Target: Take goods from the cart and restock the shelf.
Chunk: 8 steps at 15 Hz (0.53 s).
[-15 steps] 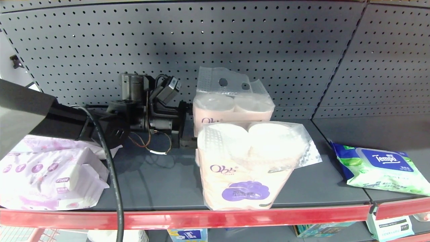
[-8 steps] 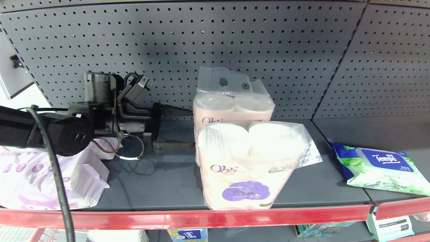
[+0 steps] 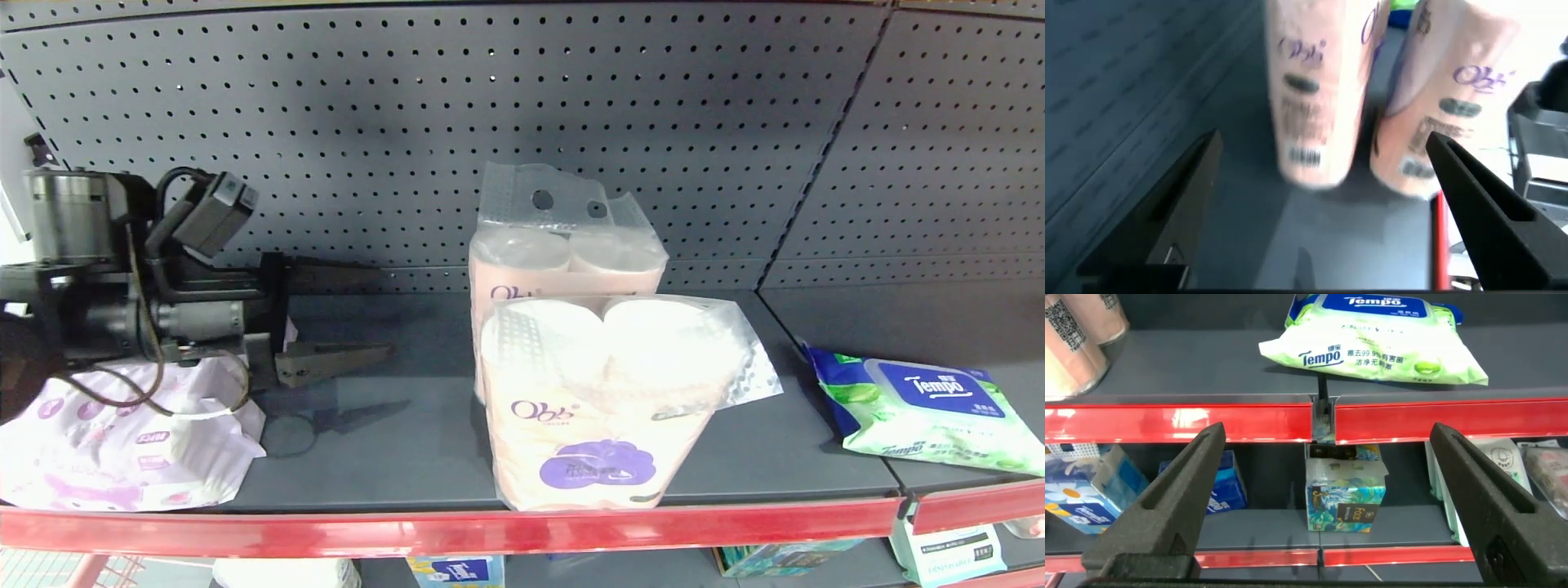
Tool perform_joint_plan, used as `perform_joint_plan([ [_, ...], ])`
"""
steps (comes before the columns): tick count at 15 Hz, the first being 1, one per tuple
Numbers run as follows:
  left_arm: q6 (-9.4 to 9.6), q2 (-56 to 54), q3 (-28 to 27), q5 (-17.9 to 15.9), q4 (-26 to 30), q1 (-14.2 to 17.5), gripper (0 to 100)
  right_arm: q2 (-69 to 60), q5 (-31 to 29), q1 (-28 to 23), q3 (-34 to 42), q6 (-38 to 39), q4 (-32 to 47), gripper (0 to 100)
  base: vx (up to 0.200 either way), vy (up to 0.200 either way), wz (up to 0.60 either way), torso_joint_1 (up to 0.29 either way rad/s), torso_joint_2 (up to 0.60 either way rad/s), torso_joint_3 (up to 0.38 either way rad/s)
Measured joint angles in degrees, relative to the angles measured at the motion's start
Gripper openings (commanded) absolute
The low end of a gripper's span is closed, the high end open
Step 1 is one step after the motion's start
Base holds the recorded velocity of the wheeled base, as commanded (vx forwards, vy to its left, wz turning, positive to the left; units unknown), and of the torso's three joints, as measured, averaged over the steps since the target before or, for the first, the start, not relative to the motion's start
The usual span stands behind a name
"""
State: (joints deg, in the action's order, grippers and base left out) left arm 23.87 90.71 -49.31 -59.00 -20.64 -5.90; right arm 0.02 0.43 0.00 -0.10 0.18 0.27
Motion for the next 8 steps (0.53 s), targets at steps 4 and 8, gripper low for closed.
perform_joint_plan([
  [4, -3.38, -17.9, 5.6, 15.96, 12.7, 4.11, 100, 0.0, 0.0, 0.0, 0.0, 0.0, 0.0, 100, 0.0, 0.0, 0.0, 0.0, 0.0, 0.0],
  [8, -12.87, -41.09, 8.69, 43.46, 32.23, 4.56, 100, 0.0, 0.0, 0.0, 0.0, 0.0, 0.0, 100, 0.0, 0.0, 0.0, 0.0, 0.0, 0.0],
])
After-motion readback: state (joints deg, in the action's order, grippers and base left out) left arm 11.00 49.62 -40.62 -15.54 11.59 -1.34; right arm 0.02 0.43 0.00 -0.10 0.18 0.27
